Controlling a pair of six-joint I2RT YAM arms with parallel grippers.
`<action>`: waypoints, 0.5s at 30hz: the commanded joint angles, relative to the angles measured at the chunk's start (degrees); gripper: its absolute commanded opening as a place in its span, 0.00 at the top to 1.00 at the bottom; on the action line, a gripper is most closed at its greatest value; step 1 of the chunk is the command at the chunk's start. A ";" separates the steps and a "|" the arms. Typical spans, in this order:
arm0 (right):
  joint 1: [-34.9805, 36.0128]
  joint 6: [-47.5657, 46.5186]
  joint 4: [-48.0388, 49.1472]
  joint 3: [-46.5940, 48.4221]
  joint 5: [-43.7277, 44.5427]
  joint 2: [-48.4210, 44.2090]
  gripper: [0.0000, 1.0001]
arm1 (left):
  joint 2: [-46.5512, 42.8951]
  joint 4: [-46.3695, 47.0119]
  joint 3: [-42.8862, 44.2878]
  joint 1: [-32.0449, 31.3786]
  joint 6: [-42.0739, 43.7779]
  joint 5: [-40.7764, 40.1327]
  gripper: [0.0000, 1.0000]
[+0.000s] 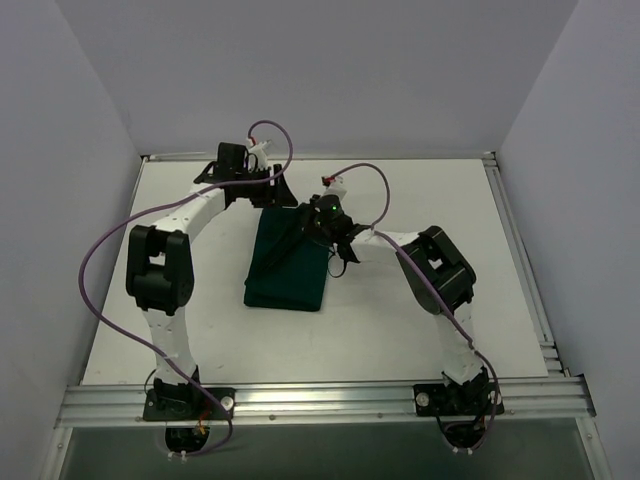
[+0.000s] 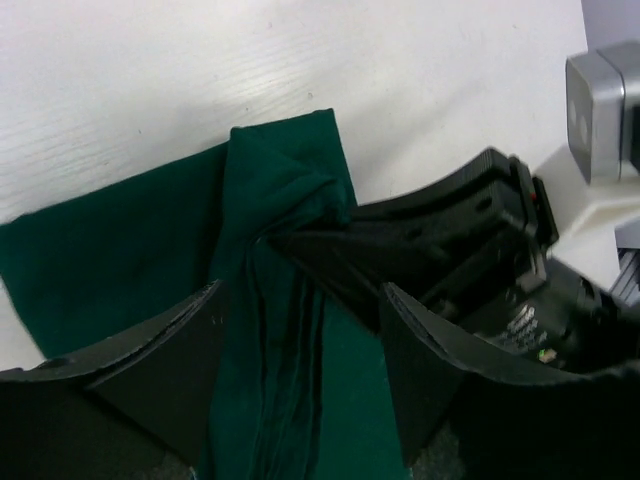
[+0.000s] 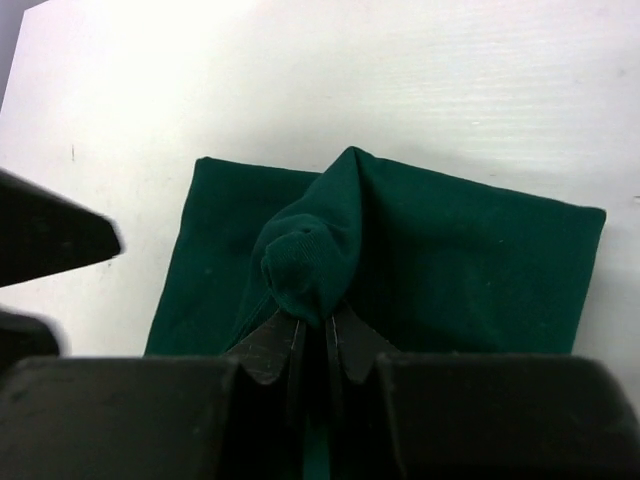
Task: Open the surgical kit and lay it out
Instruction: Open the surgical kit at the center of the board.
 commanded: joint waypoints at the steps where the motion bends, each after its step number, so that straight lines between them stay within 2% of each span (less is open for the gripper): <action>1: -3.16 -0.19 3.40 -1.46 -4.70 -5.71 1.00 | -5.04 -2.96 4.06 -0.15 3.99 -0.59 0.29; 6: -6.50 -3.09 1.56 -3.66 -12.35 -8.61 1.00 | -9.00 -5.16 4.24 0.11 8.30 -4.10 0.23; 10: -10.11 -3.88 0.60 -6.20 -19.02 -12.21 1.00 | -10.32 -6.49 1.26 0.37 11.73 -9.55 0.23; 15: -13.36 -8.62 -5.19 -9.89 -22.02 -17.14 1.00 | -9.45 -6.49 -3.31 0.81 14.55 -13.86 0.24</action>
